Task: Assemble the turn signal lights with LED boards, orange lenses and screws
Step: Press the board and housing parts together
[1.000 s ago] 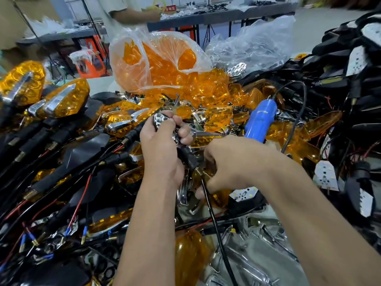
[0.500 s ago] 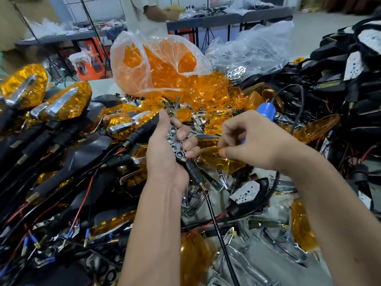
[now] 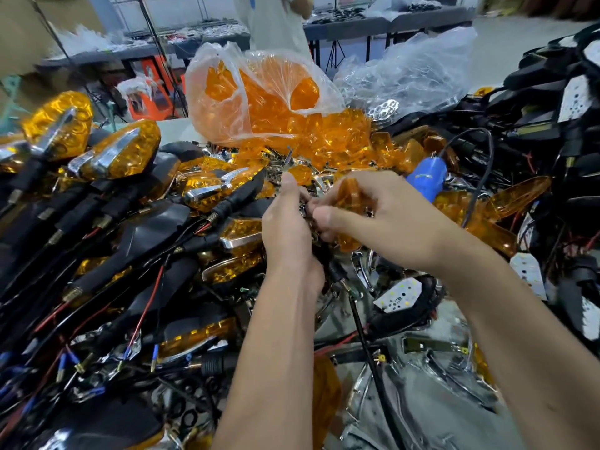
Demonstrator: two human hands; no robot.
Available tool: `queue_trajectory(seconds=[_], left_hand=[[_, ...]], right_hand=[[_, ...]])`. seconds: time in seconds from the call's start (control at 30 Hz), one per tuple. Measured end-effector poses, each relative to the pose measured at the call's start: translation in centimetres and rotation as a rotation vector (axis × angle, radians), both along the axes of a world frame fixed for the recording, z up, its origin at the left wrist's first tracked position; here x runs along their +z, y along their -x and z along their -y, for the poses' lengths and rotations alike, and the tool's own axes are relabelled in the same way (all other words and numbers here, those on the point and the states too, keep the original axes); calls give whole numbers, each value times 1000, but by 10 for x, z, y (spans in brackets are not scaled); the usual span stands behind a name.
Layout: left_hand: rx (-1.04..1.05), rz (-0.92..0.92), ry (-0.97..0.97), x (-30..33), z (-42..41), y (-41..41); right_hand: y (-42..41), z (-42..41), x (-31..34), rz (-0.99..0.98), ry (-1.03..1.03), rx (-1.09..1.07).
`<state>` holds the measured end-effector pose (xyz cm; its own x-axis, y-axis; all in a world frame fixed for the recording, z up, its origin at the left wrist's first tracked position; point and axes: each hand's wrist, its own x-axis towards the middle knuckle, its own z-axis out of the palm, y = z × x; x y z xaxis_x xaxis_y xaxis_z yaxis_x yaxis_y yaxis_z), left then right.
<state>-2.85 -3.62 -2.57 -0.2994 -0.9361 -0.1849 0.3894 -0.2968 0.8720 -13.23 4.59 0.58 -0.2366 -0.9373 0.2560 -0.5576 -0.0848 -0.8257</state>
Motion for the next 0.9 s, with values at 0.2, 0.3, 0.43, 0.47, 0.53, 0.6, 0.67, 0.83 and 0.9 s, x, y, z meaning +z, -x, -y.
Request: queue_trajectory(seconds=[0.2,0.3,0.43,0.47,0.53,0.6,0.67,0.83,0.9], left_hand=[[-34,-101,-42,4,3,-11],[-116,-139,-61,6,4,-15],[-212,-118,-102,9,1,-14],[-242,-106,-111,9,0,-12],[-277,-57,-100,8,-1,-10],[-270,2,-84,9,-3,-9],[-246,42,-64,10,-4,-9],[-284,132,42,8,-9,-5],[-273,159,65,9,-10,-2]], right_hand=[[11,-5,-3,24,-68,157],[16,-5,-6,194,49,-10],[12,2,-9,188,115,-192],[9,4,-9,169,135,-195],[2,5,-10,108,193,-185],[-4,7,-10,46,255,-203],[-8,9,-11,-8,281,-232],[-11,11,-11,-128,218,-260],[-12,11,-11,-98,225,-255]])
